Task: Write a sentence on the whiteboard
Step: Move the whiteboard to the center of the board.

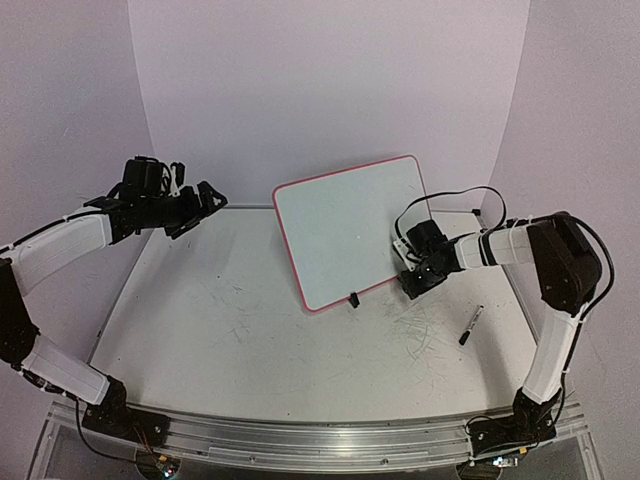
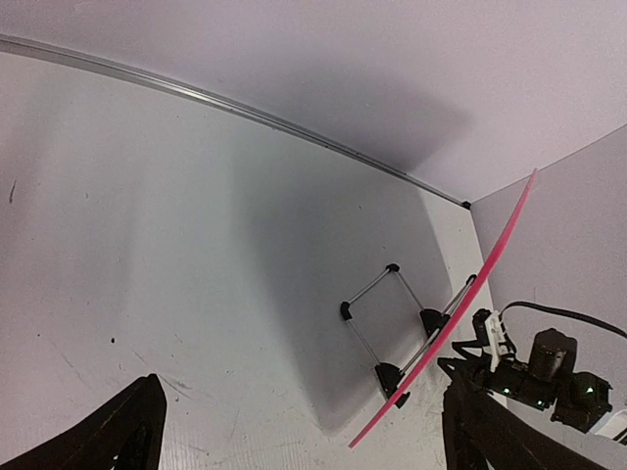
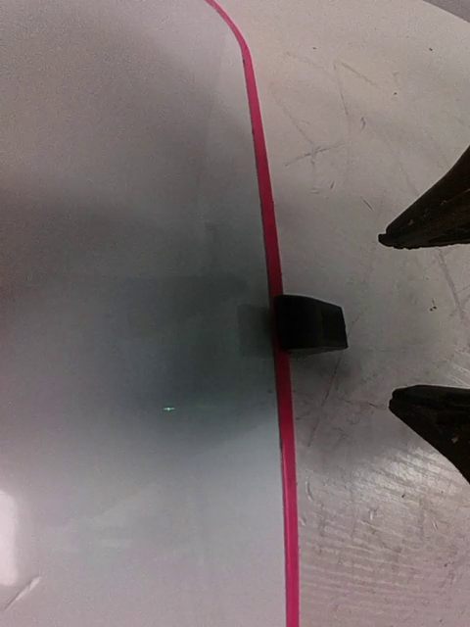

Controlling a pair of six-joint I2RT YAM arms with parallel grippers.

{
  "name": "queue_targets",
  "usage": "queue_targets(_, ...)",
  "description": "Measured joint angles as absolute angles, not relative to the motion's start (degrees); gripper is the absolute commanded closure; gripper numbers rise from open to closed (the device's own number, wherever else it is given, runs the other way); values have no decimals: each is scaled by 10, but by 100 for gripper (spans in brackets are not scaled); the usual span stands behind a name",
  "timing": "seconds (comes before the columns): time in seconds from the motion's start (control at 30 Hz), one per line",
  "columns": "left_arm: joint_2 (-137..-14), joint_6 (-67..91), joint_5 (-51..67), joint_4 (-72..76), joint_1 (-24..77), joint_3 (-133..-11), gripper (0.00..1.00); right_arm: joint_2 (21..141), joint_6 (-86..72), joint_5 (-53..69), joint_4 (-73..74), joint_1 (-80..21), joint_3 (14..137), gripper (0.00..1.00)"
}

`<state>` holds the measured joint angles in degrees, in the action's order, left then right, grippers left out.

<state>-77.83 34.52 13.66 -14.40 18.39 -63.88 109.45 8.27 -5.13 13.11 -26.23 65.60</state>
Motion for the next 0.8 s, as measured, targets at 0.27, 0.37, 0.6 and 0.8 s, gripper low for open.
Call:
queue_targets(0.27, -737, 346, 135, -135, 184, -616, 1, 1124, 106, -21, 93, -248, 678, 63)
queue_targets(0.37, -734, 346, 134, -135, 184, -613, 1, 1129, 104, -7, 92, -248, 692, 67)
queue_targets(0.6, -729, 348, 133, -135, 184, -609, 1, 1147, 90, 15, 106, -245, 715, 82)
queue_targets(0.8, -722, 350, 133, -135, 184, -604, 2, 1147, 89, 25, 108, -244, 715, 91)
